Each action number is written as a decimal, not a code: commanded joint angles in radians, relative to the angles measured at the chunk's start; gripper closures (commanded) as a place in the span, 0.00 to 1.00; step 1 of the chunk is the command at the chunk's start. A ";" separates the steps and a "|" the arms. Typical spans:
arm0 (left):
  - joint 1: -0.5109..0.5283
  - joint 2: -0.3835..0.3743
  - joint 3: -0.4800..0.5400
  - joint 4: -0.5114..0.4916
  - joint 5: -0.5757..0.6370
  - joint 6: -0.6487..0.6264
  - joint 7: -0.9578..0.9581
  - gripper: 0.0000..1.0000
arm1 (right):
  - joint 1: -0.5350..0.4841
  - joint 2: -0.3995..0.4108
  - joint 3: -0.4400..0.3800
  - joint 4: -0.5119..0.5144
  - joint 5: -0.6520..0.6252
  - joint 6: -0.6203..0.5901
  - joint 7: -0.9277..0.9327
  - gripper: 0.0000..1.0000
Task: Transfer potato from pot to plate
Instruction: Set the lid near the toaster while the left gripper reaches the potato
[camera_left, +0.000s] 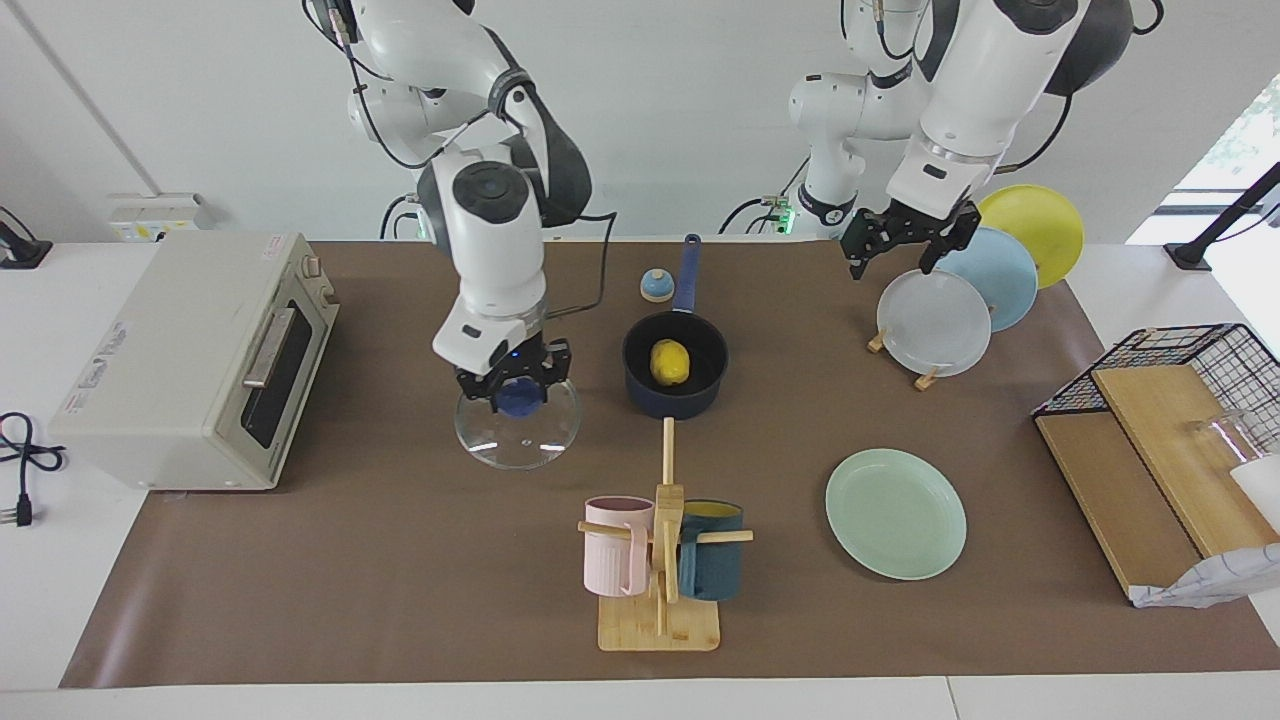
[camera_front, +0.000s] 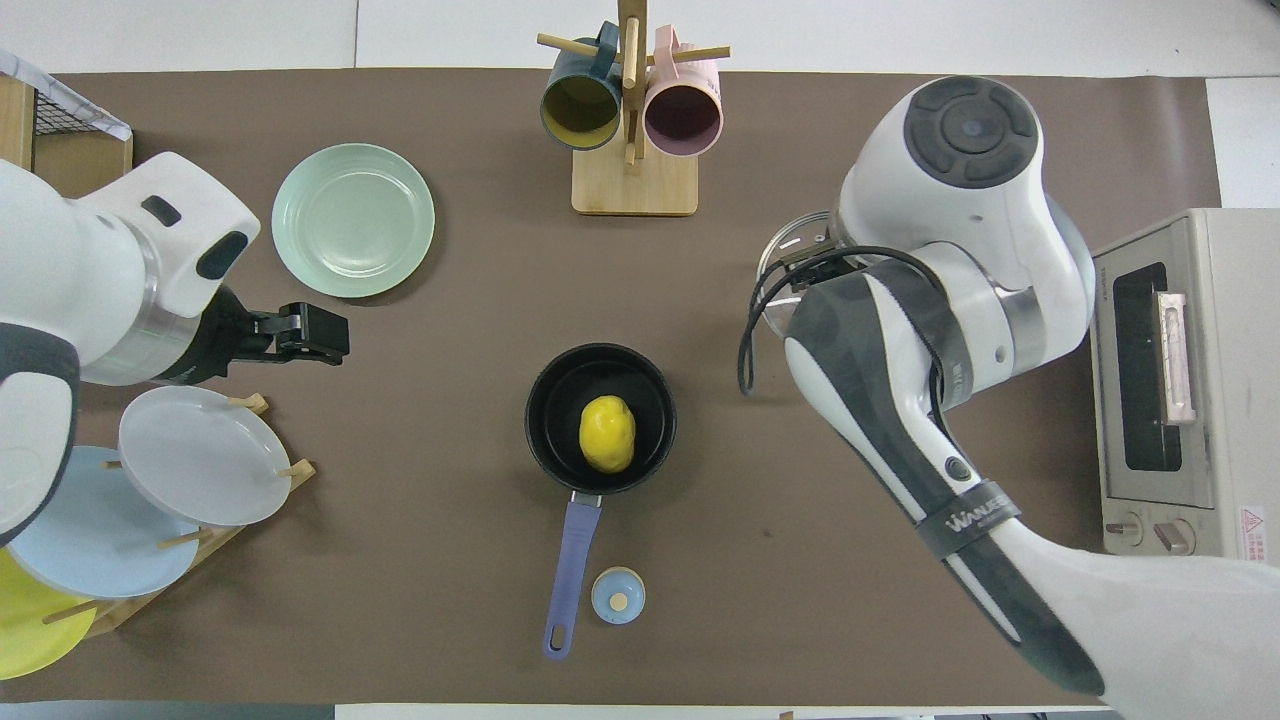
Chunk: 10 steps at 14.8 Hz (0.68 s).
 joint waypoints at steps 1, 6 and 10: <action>-0.098 -0.035 0.012 -0.117 -0.018 0.120 -0.176 0.00 | -0.123 -0.078 0.016 -0.206 0.011 0.147 -0.184 0.87; -0.275 0.075 0.014 -0.238 -0.020 0.435 -0.516 0.00 | -0.238 -0.116 0.016 -0.370 0.011 0.315 -0.293 0.87; -0.374 0.229 0.015 -0.241 -0.018 0.600 -0.682 0.00 | -0.252 -0.115 0.016 -0.406 0.054 0.319 -0.281 0.74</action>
